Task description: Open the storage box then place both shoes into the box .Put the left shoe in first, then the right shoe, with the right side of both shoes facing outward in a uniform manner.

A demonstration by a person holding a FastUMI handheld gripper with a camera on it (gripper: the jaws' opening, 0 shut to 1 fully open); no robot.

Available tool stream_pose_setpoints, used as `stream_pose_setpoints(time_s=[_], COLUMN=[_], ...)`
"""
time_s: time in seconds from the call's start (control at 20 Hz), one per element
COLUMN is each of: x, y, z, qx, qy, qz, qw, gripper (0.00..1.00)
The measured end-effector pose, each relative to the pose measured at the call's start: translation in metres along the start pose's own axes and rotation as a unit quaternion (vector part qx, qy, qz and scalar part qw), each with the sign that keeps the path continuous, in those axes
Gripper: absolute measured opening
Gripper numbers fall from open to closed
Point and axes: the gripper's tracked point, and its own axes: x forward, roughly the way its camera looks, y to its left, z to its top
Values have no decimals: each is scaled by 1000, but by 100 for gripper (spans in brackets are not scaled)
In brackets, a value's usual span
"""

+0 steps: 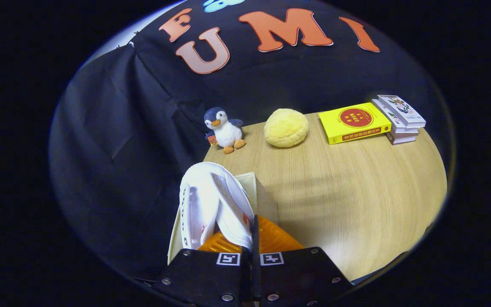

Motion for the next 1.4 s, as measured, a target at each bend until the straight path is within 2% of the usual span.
stream_pose_setpoints(time_s=[0.3, 0.55, 0.65, 0.85, 1.05, 1.2, 1.25, 1.4], x=[28, 42, 46, 54, 55, 59, 60, 53], y=[26, 11, 11, 12, -3, 4, 5, 15], z=[-28, -45, -45, -50, -50, -56, -59, -55], qx=[-29, -29, -31, -7, 22, 43, 41, 57], qy=[40, 66, 62, 64, 51, 66, 75, 72], qz=[-36, -108, -122, -133, -172, -164, -162, -130], qw=[998, 992, 990, 989, 983, 983, 983, 987], gripper=[3, 3, 4, 8, 8, 13, 18, 18])
